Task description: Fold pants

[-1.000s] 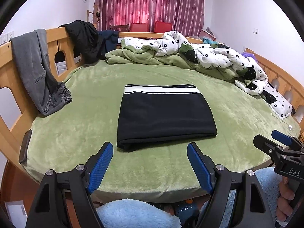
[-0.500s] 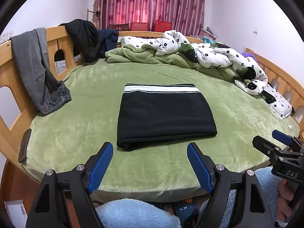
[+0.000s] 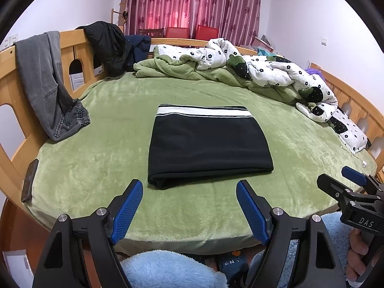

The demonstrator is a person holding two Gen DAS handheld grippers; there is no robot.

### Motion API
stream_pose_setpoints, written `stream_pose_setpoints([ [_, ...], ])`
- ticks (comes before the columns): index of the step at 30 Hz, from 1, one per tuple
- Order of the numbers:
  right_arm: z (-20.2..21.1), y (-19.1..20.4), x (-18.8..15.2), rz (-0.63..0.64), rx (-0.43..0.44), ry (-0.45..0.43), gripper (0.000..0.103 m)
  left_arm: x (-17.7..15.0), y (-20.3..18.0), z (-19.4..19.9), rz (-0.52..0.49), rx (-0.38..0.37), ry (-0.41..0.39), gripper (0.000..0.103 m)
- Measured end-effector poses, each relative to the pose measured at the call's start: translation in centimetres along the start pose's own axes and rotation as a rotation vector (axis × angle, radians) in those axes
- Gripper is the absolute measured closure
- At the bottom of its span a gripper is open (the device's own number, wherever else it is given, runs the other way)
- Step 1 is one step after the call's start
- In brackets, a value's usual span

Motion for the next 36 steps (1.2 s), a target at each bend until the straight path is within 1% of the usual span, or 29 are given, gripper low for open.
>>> stream_pose_setpoints([
  [5,-0.03,0.01,0.02,0.001,-0.001,-0.001,0.003,-0.04,-0.06,0.04,0.001,-0.011,-0.001,0.024],
  [36,-0.09,0.13,0.16,0.001,0.013,0.000,0.003,0.16,-0.42,0.31,0.001,-0.013,-0.010,0.024],
])
Point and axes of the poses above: each gripper's, at about its wrist camera, not at the fingertips, and z roughly against the way its jaws point, y to its left, x to its top, the point moved 4 cm from there along -z, roughly the way its jaws point, and after that the axes turned 15 degrees about -z, right-handed, at the moved point
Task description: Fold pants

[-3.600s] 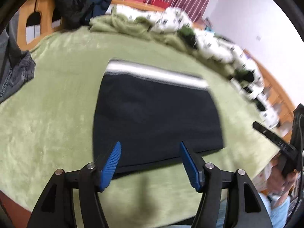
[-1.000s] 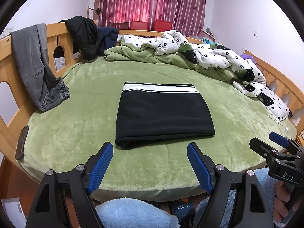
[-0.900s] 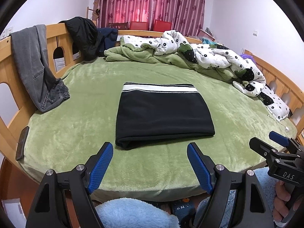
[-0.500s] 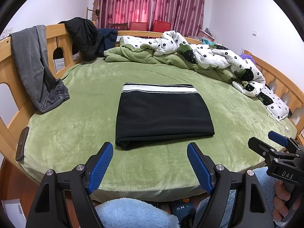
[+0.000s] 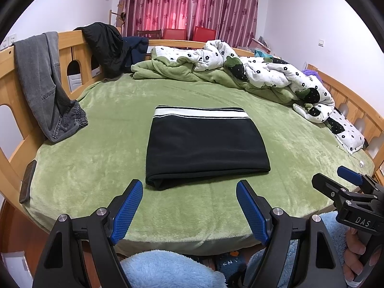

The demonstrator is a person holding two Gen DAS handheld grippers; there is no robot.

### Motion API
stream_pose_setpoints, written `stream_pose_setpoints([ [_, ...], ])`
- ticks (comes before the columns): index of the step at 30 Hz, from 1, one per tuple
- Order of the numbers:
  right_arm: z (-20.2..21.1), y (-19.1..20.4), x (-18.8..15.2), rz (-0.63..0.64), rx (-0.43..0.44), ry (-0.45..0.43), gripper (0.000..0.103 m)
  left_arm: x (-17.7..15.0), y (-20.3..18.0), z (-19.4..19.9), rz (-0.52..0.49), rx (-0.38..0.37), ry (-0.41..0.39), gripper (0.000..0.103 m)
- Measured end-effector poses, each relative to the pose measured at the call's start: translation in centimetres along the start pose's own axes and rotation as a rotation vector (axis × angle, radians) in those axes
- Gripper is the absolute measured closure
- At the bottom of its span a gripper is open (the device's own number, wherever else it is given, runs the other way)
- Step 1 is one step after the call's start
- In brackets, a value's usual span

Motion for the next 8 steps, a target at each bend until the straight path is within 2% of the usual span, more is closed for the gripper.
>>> stream_pose_setpoints([
  [8,0.03,0.07,-0.07,-0.002,0.001,0.000,0.003,0.03,0.40,0.01,-0.008,-0.002,-0.005,0.024],
])
Point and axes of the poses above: each gripper's, at about its wrist camera, not at the fingertips, and z roughly against the way its jaws point, y to its left, x to its top, the point moved 4 cm from there along -z, roughly the way its jaws point, and after that the axes turned 15 degrees about -z, right-handed, at the moved point
